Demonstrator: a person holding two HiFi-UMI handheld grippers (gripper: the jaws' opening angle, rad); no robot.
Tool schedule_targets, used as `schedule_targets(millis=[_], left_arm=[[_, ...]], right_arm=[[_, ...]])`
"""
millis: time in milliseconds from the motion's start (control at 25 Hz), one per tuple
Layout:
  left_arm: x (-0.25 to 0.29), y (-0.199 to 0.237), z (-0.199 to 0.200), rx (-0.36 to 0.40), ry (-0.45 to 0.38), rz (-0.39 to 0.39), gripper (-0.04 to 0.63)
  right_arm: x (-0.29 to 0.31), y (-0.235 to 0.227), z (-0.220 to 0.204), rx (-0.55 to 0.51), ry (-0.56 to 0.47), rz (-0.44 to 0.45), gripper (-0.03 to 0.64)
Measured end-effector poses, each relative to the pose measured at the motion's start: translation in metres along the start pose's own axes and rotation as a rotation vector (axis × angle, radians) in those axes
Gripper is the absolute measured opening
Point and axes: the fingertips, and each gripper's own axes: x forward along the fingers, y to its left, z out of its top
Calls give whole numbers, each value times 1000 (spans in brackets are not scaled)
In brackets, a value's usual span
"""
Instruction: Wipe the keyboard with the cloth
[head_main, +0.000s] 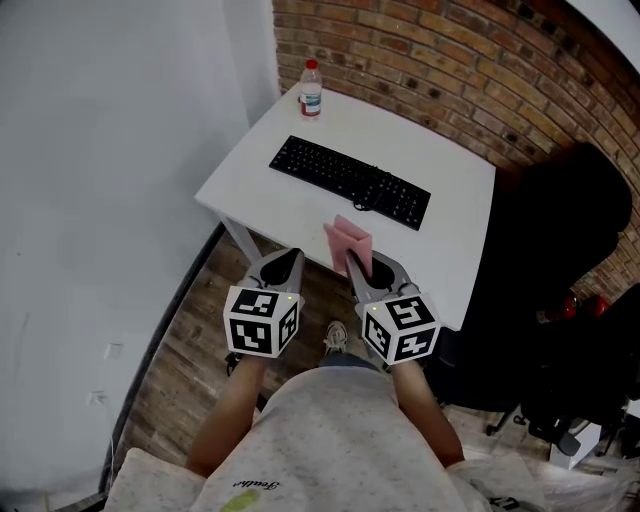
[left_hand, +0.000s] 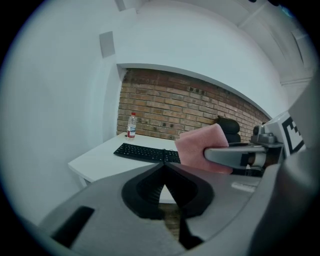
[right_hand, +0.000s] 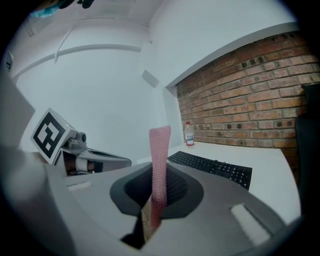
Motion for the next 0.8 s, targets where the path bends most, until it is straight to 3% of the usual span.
schedule_targets(millis=[440,800], left_arm=[[87,19,33,-17,51,1,-3],[143,28,38,17,129,15,-3]], right_arm=[[61,-59,14,42,51,43,23],[91,-99,9,118,70,79,23]])
